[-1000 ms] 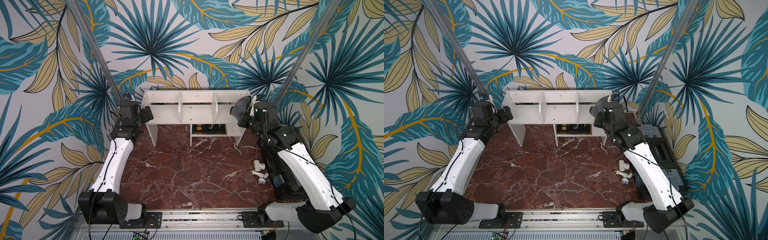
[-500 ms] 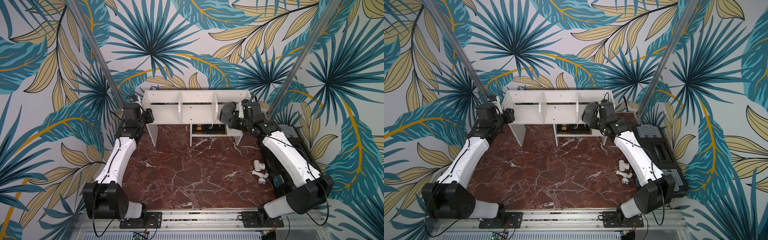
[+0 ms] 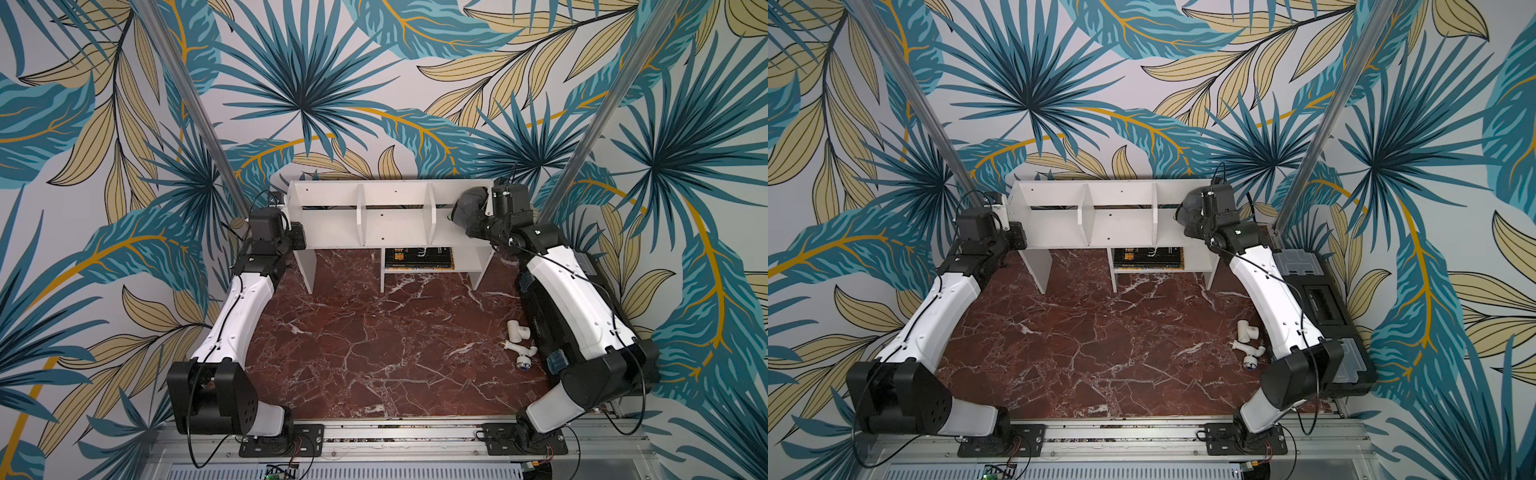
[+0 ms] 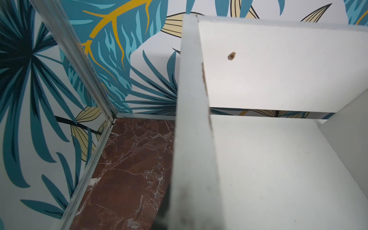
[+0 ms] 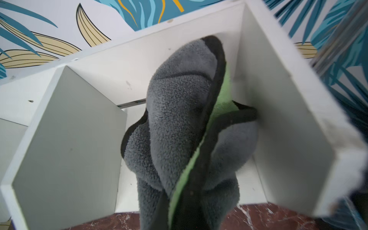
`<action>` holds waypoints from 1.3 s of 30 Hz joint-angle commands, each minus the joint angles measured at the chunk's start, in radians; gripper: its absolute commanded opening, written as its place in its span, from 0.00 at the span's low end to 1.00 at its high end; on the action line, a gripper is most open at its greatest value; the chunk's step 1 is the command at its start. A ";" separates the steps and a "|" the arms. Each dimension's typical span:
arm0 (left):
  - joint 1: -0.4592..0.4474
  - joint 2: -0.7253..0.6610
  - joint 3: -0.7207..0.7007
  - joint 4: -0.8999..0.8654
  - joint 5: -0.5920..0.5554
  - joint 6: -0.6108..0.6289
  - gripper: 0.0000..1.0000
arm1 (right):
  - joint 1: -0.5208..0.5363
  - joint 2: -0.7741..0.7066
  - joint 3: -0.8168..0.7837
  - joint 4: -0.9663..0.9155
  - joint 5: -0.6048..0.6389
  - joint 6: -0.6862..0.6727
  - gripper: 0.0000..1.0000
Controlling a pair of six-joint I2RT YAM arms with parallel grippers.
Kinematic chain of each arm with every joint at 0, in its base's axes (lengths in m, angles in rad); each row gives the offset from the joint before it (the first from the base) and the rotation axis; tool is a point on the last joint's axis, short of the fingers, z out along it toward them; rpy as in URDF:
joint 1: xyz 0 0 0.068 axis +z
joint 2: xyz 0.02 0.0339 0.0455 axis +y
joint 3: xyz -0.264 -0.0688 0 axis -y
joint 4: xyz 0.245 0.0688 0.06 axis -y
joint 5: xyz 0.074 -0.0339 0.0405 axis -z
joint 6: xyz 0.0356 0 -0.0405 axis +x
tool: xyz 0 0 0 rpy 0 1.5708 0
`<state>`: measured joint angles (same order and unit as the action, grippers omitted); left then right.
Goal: Wipe the bookshelf clean with a cloth
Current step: Hold the shelf at the center of the board.
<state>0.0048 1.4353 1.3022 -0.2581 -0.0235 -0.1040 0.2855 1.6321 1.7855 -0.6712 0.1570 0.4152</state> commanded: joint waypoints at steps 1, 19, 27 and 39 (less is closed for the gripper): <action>0.006 0.014 0.004 -0.015 -0.019 -0.084 0.00 | 0.032 0.029 -0.005 0.050 -0.082 0.016 0.00; 0.036 0.055 0.029 -0.065 -0.029 -0.044 0.00 | 0.035 0.064 0.011 -0.036 0.152 -0.099 0.00; 0.038 0.056 0.032 -0.071 -0.026 -0.038 0.00 | 0.080 0.101 -0.020 0.103 -0.002 -0.061 0.00; 0.038 0.055 0.032 -0.072 -0.011 -0.051 0.00 | 0.064 -0.087 -0.263 0.061 0.309 -0.146 0.00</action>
<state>0.0196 1.4479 1.3174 -0.2687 -0.0029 -0.0860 0.3672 1.5162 1.4899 -0.5228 0.3199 0.3088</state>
